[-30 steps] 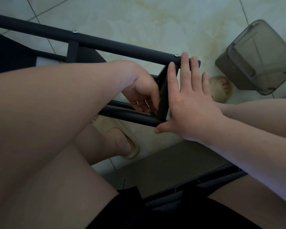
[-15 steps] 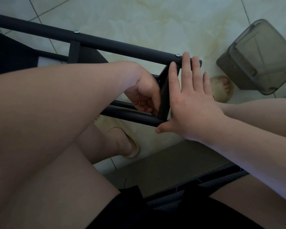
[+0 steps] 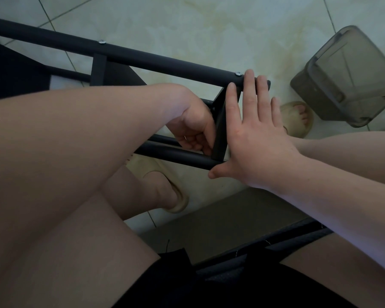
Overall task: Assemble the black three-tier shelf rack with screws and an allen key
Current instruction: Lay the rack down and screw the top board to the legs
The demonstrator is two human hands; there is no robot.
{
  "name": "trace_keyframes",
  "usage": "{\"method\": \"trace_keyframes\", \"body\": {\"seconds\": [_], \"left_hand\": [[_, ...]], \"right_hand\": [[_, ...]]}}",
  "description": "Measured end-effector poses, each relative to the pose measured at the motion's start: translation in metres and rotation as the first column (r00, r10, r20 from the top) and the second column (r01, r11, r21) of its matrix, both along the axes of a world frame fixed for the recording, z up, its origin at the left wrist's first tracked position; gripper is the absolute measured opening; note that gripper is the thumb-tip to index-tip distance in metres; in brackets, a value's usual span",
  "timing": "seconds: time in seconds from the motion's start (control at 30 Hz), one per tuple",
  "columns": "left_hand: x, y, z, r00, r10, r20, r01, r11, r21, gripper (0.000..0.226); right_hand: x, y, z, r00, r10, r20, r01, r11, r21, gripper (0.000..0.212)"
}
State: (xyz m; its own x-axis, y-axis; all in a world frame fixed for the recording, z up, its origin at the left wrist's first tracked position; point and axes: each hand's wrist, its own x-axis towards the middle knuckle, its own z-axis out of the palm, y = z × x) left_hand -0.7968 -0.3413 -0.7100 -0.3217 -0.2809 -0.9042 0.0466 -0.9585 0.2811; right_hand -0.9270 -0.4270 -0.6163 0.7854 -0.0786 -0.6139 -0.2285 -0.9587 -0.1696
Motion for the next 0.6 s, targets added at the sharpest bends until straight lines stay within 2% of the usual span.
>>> {"method": "trace_keyframes", "body": {"seconds": [0.5, 0.6], "left_hand": [[0.005, 0.0024, 0.0034, 1.0, 0.027, 0.002, -0.027, 0.999, -0.033, 0.021], [0.0048, 0.0037, 0.0031, 1.0, 0.02, -0.013, -0.021, 1.0, -0.015, 0.015]], "right_hand": [[0.0009, -0.0002, 0.0006, 1.0, 0.002, -0.003, -0.002, 1.0, -0.004, 0.157], [0.0011, 0.0001, 0.0009, 1.0, 0.001, -0.003, -0.001, 1.0, -0.003, 0.157]]}}
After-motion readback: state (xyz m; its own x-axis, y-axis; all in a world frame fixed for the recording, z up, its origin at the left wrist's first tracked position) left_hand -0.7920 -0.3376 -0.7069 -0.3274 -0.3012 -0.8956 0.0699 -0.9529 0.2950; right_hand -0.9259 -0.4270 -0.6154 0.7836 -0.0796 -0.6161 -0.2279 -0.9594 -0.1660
